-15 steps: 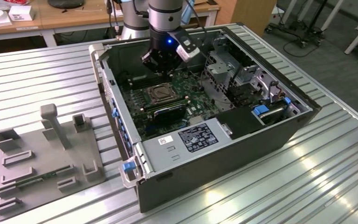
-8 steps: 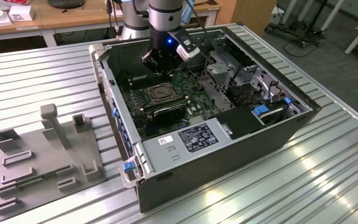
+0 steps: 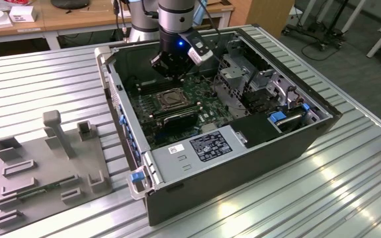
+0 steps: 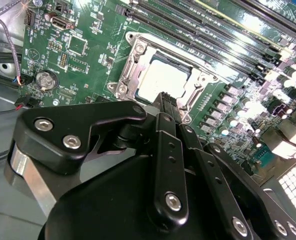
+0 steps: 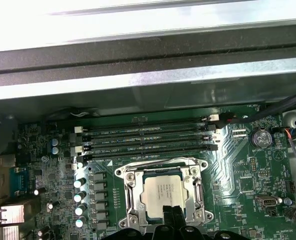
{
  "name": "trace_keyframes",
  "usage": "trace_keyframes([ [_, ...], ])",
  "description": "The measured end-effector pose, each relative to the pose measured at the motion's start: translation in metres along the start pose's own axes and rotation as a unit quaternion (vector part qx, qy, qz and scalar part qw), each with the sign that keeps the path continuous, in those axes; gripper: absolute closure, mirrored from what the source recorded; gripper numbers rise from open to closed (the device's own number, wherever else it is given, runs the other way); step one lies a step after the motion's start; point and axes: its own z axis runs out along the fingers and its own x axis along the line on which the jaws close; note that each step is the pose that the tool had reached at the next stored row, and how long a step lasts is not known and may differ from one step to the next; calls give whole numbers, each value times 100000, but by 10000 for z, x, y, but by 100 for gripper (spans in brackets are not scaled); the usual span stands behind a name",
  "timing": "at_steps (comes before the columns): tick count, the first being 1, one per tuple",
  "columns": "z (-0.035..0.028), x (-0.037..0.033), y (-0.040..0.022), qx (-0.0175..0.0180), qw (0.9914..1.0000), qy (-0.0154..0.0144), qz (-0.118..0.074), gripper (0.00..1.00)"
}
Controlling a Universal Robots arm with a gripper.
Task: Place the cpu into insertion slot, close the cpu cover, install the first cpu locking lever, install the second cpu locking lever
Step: 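Install the second cpu locking lever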
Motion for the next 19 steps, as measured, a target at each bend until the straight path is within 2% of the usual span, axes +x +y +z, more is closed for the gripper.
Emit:
trace_keyframes([
  [8,-2,-5,-54,-5,100000,-4,4,89],
  [19,-3,-7,-72,-4,100000,-4,3,89],
])
